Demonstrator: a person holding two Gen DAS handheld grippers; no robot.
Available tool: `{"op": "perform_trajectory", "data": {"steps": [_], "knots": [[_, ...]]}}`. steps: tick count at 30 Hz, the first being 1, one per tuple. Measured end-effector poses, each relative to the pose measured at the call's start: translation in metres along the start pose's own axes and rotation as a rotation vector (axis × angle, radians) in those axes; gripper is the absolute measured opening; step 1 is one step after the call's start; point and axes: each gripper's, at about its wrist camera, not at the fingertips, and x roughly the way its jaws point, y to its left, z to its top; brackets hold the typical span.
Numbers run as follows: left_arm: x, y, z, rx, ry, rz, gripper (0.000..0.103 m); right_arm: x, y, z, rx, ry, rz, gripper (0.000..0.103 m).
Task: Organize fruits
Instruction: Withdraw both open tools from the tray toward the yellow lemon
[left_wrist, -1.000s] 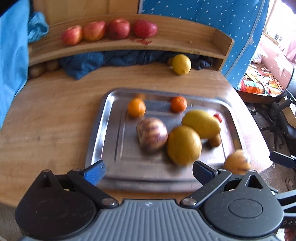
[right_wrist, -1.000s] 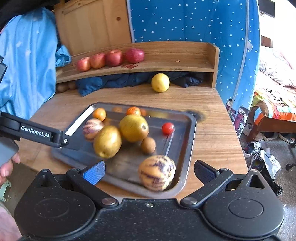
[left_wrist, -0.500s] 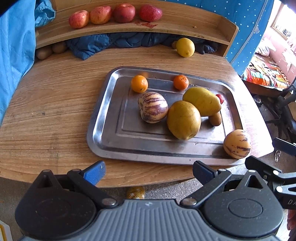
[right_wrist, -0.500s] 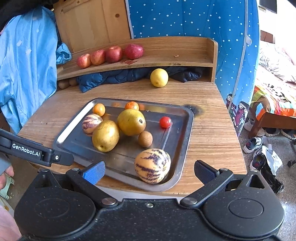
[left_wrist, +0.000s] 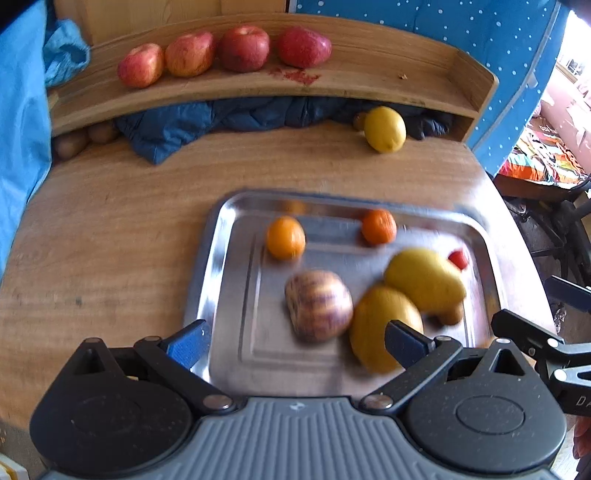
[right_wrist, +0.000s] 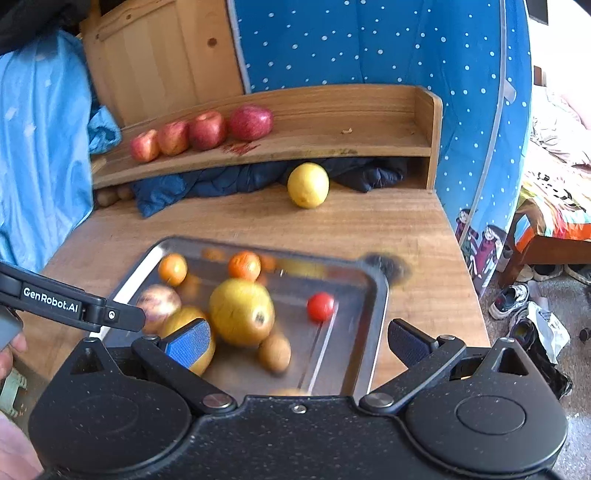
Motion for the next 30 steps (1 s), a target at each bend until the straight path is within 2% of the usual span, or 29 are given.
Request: {"op": "perform_trajectory", "data": {"steps": [12, 22, 30], "knots": [[0.015, 0.023, 0.038, 0.002, -0.068, 0.014, 0.102, 0.041, 0.01, 0.046, -0.006, -0.067, 0.01, 0.102], [0.021, 0.041, 0.074, -0.07, -0.122, -0.04, 0.102, 0.068, 0.016, 0.078, -0.098, -0.051, 0.027, 0.102], [0.038, 0.036, 0.114, -0.043, -0.146, -0.107, 0.102, 0.094, 0.006, 0.1, -0.124, -0.033, 0.004, 0.102]]}}
